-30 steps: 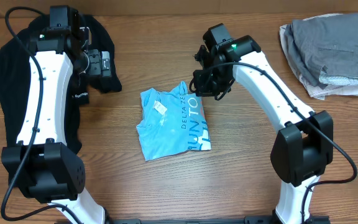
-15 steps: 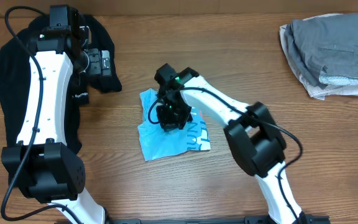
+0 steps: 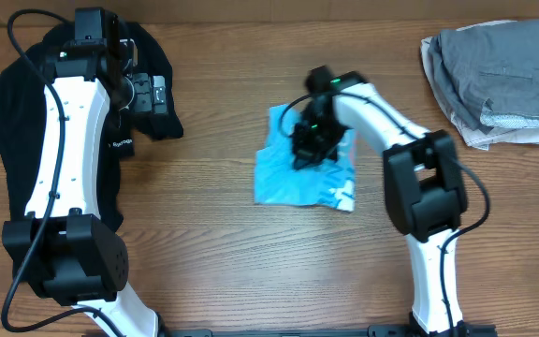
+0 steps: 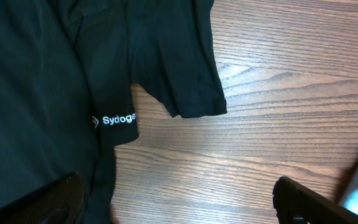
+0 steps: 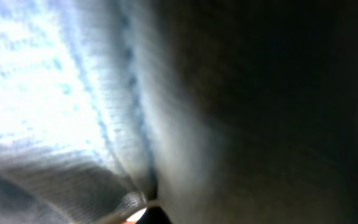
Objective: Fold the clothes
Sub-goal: 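Lift the right gripper off and grasp the folded light-blue shirt's top, then lift the folded light-blue shirt with the right gripper toward the grey stack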
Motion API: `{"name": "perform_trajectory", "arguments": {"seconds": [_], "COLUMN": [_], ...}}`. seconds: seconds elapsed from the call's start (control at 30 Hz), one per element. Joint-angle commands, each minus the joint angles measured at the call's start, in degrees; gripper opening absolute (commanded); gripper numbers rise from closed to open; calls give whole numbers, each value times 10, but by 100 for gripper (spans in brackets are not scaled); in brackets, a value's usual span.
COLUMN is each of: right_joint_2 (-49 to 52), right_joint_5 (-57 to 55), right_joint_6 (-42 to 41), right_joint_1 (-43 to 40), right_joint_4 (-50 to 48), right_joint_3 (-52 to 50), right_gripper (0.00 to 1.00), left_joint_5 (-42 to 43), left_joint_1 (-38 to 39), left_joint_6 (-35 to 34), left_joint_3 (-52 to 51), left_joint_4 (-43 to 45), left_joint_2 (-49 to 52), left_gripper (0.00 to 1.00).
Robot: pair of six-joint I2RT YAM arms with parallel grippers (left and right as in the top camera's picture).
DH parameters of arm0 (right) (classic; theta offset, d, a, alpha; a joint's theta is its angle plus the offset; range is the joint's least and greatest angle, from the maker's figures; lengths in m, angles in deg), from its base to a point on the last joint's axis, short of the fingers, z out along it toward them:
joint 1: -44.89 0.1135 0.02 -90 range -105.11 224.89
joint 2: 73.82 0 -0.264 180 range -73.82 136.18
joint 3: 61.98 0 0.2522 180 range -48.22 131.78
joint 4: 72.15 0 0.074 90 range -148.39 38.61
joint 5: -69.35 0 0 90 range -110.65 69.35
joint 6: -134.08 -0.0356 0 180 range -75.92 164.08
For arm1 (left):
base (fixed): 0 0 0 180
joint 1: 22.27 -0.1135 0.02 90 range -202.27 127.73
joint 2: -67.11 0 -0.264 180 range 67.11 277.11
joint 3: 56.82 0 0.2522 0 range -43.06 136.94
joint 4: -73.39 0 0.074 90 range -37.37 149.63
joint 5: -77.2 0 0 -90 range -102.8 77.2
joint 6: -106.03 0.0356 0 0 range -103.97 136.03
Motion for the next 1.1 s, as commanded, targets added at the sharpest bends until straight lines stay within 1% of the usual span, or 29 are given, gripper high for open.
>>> {"name": "perform_trajectory", "arguments": {"seconds": [0.0, 0.07, 0.1, 0.17, 0.3, 0.43, 0.47, 0.53, 0.63, 0.67, 0.73, 0.8, 0.83, 0.9, 0.97, 1.07], "right_joint_2": [27, 27, 27, 27, 27, 27, 27, 26, 19, 15, 6, 3, 3, 3, 6, 6], "right_joint_5": [-79, -110, -165, -234, -326, -338, -360, -364, -320, -304, -273, -256, -240, -227, -228, -243], "right_joint_6": [55, 102, 119, 133, 162, 189, 190, 190, 206, 211, 213, 213, 213, 203, 188, 145], "right_joint_1": [-35, -55, -65, -75, -94, -101, -101, -102, -103, -102, -96, -90, -82, -64, -53, -34], "right_joint_4": [10, 30, 45, 53, 43, 38, 38, 43, 97, 119, 184, 217, 236, 227, 218, 188], "right_joint_3": [-4, -3, -3, -3, -3, 12, 22, 38, 108, 134, 214, 263, 304, 318, 311, 283], "right_gripper": [4, 4, 4, 4, 4, 4, 4, 4, 4, 6, 16, 32, 56, 81, 87, 92], "left_joint_5": [3, 3, 3, 3, 3, 3, 3, 3, 2, 2, 3, 2, 3, 3, 3, 2], "left_joint_1": [-3, -3, -3, -3, -3, -3, -3, -3, -3, -3, -3, -3, -3, -3, -3, -3], "left_joint_6": [-6, -6, -6, -6, -6, -6, -6, -5, -5, -5, -5, -5, -5, -5, -5, -5], "left_joint_3": [12, 12, 12, 12, 12, 11, 11, 11, 11, 11, 11, 11, 11, 11, 11, 11], "left_joint_4": [2, 2, 2, 2, 2, 2, 2, 2, 2, 2, 3, 5, 8, 12, 15, 18], "left_joint_2": [6, 6, 6, 6, 6, 6, 6, 6, 6, 6, 6, 6, 6, 6, 6, 6], "left_gripper": [100, 100, 100, 100, 100, 100, 100, 100, 100, 100, 100, 100, 100, 100, 100, 100]}}
